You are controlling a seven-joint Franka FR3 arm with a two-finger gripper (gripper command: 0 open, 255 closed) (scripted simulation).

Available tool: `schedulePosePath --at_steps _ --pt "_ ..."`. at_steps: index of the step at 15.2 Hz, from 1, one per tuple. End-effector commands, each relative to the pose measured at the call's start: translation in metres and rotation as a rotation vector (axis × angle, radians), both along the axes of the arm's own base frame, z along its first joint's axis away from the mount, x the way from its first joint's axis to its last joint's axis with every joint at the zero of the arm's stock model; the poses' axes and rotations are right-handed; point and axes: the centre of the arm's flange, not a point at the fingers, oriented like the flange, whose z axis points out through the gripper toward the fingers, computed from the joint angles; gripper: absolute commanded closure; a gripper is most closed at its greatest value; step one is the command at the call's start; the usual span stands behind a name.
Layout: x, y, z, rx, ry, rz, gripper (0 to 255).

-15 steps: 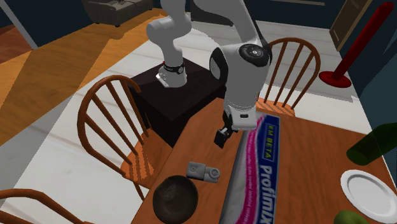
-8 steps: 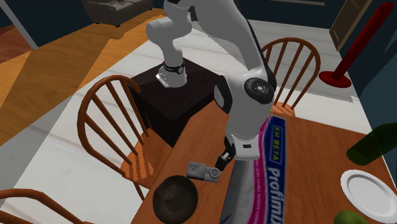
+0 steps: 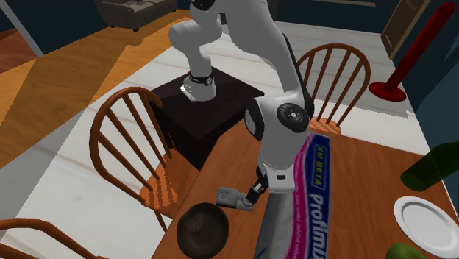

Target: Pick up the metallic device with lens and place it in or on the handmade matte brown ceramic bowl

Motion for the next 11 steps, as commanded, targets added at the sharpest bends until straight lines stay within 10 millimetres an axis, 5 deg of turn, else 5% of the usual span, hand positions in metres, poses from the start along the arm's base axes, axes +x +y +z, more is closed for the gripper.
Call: schedulePosePath --at_steps 1,6,7,11 --pt "-0.0004 0.0034 -0.0089 0.005 0.007 0.000 0" --pt "-0.0004 0.0034 -0.0089 0.005 0.007 0.001 0" --pt "-0.0005 0.0026 -0.0080 0.005 0.007 0.001 255" --pt "-0.0012 0.0035 -0.0101 0.005 0.006 0.001 255"
